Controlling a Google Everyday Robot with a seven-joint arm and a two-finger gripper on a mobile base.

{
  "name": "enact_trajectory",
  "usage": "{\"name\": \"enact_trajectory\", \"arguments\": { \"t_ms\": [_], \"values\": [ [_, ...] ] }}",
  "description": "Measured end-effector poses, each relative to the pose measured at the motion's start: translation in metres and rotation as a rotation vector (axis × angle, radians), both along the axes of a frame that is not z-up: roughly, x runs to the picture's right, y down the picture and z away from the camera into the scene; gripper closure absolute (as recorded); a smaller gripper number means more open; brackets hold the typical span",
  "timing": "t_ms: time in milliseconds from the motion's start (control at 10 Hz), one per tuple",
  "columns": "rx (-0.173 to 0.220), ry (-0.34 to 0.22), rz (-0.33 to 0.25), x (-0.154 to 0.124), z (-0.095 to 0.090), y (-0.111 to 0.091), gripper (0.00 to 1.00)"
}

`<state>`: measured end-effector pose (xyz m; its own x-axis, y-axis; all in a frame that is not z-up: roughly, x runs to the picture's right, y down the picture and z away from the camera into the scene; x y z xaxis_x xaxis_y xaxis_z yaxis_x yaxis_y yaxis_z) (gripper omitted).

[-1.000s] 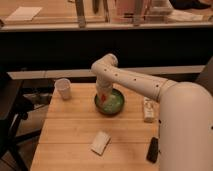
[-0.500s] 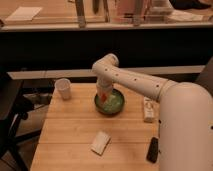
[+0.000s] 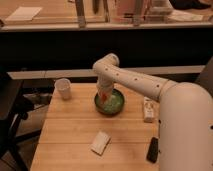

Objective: Place the pepper in the ceramic bowl

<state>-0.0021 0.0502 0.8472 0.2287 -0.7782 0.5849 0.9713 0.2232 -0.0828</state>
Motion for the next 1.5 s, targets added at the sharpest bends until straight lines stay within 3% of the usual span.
{"name": "enact_trajectory", "arguments": {
  "t_ms": [1500],
  "values": [
    [-0.013, 0.004, 0.020, 0.0064, 0.0062, 0.0001, 0.99]
  ]
}}
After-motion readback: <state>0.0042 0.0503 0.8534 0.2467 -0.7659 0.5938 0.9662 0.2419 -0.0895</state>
